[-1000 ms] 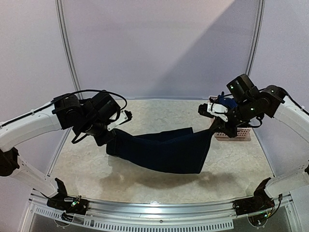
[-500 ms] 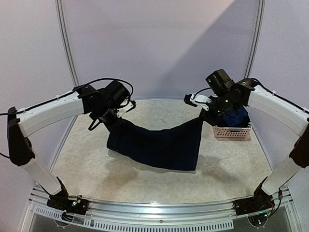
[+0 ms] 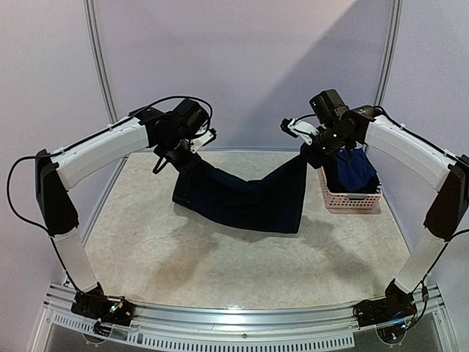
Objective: Fold and stack the mixed laundry pile
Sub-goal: Fold the flattened shorts at the center of the board.
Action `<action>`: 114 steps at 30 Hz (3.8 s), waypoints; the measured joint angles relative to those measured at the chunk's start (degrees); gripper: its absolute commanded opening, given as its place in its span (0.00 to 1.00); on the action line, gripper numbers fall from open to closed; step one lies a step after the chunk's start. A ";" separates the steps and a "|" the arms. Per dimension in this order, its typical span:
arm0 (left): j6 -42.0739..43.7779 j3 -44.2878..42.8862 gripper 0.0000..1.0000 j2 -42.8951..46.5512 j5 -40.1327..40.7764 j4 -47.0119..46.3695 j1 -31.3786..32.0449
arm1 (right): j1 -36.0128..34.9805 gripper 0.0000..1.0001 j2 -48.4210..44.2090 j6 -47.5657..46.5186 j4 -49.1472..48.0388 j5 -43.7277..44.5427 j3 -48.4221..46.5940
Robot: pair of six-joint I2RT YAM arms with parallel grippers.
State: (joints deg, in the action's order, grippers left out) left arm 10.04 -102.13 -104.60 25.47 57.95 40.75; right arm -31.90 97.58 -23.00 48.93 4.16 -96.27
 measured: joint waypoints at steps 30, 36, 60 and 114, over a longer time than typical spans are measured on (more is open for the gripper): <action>-11.80 23.02 0.00 25.07 -18.49 6.51 16.02 | -0.33 0.00 -34.40 -10.34 10.21 -16.26 22.53; -13.79 24.09 0.00 21.51 -18.18 6.32 14.21 | -0.33 0.00 -23.71 -8.72 5.68 -14.10 21.27; -12.98 22.53 0.00 0.68 -14.27 0.48 -2.60 | 0.48 0.00 19.04 -2.60 -3.39 -2.62 -6.75; -18.86 20.74 0.54 8.90 -4.00 -12.31 -13.44 | 5.84 0.46 12.87 9.16 -5.88 -11.91 -0.55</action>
State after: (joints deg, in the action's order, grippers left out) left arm -8.82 -81.38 -95.70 21.47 45.65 27.31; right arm -26.06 110.45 -13.85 43.05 -7.75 -96.82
